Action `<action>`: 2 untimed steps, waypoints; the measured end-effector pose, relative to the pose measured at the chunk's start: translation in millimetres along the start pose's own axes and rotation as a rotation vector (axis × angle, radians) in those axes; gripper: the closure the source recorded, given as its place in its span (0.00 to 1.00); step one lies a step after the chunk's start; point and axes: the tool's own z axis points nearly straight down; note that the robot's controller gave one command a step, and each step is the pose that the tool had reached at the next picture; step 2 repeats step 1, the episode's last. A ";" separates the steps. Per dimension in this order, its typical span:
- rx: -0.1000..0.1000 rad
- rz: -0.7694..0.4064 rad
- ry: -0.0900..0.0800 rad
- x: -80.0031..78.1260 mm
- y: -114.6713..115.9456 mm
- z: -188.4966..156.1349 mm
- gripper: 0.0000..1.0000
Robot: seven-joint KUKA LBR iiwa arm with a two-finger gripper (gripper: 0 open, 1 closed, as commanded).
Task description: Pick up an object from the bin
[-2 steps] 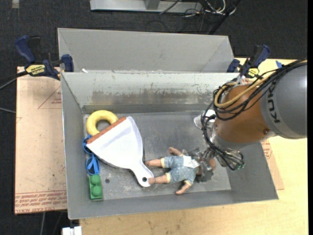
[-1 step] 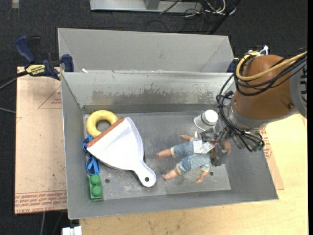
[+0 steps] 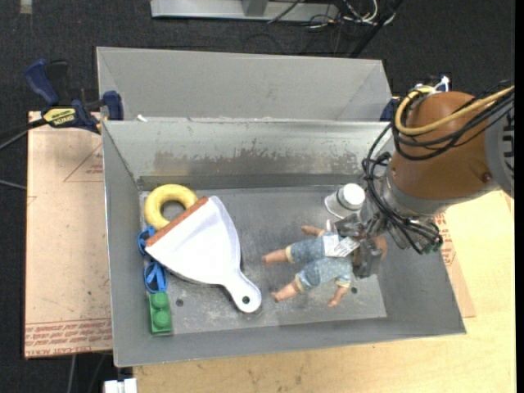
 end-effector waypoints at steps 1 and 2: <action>-0.005 -0.003 0.009 5.1 2.5 -31.6 1.00; -0.005 -0.003 0.009 5.1 2.5 -31.6 1.00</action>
Offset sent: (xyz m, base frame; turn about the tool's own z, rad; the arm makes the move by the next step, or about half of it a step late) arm 0.0137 -0.0556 -0.1093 -0.4307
